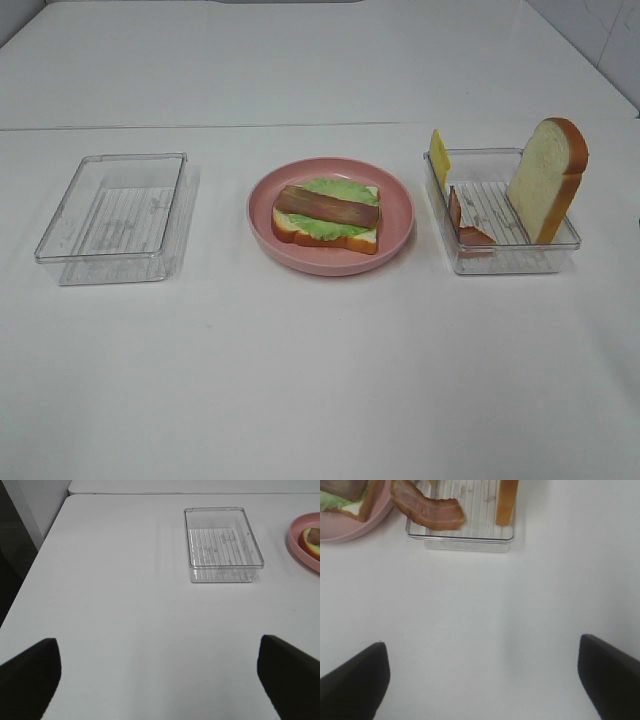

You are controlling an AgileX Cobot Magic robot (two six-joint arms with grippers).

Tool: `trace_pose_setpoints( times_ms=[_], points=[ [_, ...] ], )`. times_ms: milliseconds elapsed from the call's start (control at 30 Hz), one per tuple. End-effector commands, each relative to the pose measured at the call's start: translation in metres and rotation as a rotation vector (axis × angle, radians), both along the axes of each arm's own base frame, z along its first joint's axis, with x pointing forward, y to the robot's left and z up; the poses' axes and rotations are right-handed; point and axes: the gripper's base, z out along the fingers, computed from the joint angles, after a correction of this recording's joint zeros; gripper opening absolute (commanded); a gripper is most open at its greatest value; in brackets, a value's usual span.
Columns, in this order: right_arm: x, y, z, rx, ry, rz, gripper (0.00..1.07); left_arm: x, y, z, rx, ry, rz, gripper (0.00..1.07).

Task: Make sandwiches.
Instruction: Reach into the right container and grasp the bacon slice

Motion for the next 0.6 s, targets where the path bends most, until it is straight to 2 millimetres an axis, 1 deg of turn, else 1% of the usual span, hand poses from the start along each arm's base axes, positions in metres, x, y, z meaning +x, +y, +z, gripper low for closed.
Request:
trace_pose_setpoints(
  times_ms=[33,100,133,167,200,233,267,300,400,467,500,533,567,600],
  points=[
    [0.009,0.000,0.002,0.013,0.028,0.015,0.99,-0.002,-0.001,0.000,-0.009,-0.021,0.002,1.01],
    [0.035,0.002,0.001,0.054,0.123,0.021,0.99,-0.002,-0.001,0.000,-0.009,-0.021,0.002,1.01],
    [0.035,0.002,0.001,0.054,0.123,0.021,0.99,-0.002,-0.001,0.000,-0.009,-0.021,0.002,1.01],
    [0.040,0.002,0.001,0.063,0.142,0.023,0.99,-0.002,-0.001,0.000,-0.009,-0.021,0.002,1.01],
    [0.051,0.006,0.001,0.070,0.183,0.047,0.99,-0.002,-0.001,0.000,-0.009,-0.021,0.002,1.01],
    [0.051,0.006,0.001,0.070,0.183,0.047,0.99,-0.002,-0.001,0.000,-0.009,-0.021,0.002,1.01],
    [0.057,0.010,0.001,0.064,0.198,0.067,0.99,-0.002,-0.001,0.000,-0.009,-0.021,0.002,1.01],
    [0.067,0.019,0.001,0.044,0.216,0.104,0.99,-0.002,-0.001,0.000,-0.009,-0.021,0.002,1.01],
    [0.073,0.025,0.001,0.026,0.221,0.118,0.99,-0.002,-0.001,0.000,-0.009,-0.021,0.002,1.01],
    [0.091,0.048,0.001,-0.059,0.240,0.160,0.99,-0.002,-0.001,0.000,-0.009,-0.021,0.002,1.01],
    [0.091,0.048,0.001,-0.059,0.240,0.160,0.99,-0.002,-0.001,0.000,-0.009,-0.021,0.002,1.01],
    [0.095,0.054,0.001,-0.081,0.245,0.171,0.99,-0.002,-0.001,0.000,-0.009,-0.021,0.002,1.01],
    [0.103,0.066,0.002,-0.114,0.250,0.183,0.99,-0.002,-0.001,0.000,-0.009,-0.021,0.002,1.01],
    [0.103,0.066,0.002,-0.114,0.250,0.183,0.99,-0.002,-0.001,0.000,-0.009,-0.021,0.002,1.01]
  ],
)
